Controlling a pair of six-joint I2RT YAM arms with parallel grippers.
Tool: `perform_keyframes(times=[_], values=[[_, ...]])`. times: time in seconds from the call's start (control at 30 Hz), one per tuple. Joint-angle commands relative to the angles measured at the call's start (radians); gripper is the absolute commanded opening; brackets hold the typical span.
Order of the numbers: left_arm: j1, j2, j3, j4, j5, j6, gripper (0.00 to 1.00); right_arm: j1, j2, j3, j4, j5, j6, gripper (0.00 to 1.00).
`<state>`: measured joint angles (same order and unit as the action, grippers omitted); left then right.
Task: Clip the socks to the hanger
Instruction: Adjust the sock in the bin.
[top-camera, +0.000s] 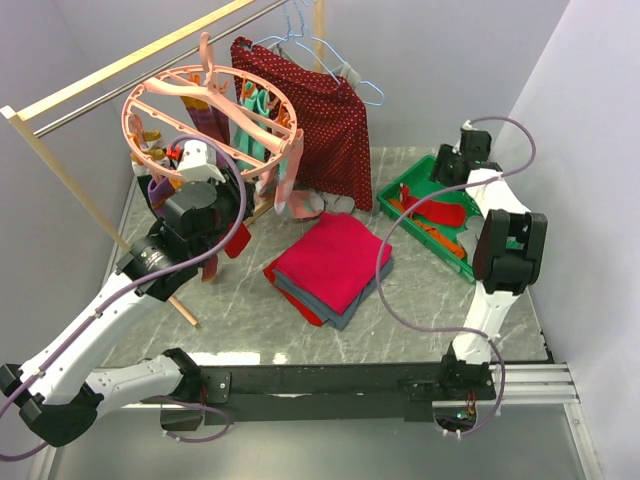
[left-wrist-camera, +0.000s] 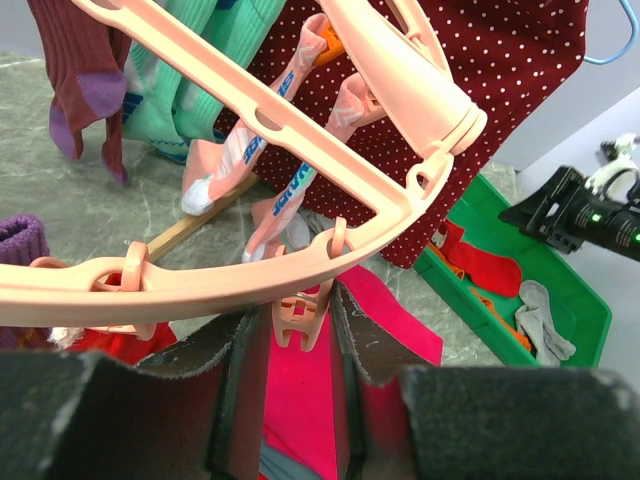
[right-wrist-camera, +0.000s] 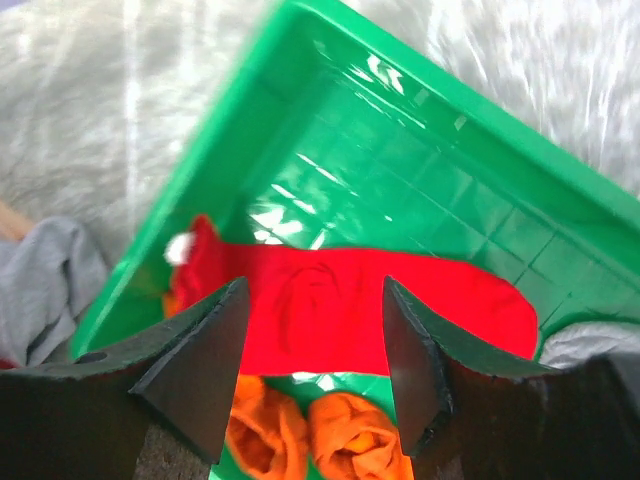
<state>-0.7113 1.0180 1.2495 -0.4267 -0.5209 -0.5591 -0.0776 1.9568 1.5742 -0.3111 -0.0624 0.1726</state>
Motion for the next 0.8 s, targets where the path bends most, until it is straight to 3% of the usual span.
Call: perform_keyframes(times=[0.0,0.47,0.77], values=[[-0.002,-0.004,0.028,0.009,-0.007,0.024,0.01,-0.051,0.071,0.008,-0.030,-0.146,0.119,0.62],[-0.002,-0.007,0.022,0.013,-0.007,0.021,0.01,-0.132,0.133,-0.054,-0.124,-0.018,0.232,0.69],[-0.004,-0.018,0.018,0.016,-0.007,0.019,0.01,-0.183,0.016,-0.184,-0.077,0.130,0.298,0.73]])
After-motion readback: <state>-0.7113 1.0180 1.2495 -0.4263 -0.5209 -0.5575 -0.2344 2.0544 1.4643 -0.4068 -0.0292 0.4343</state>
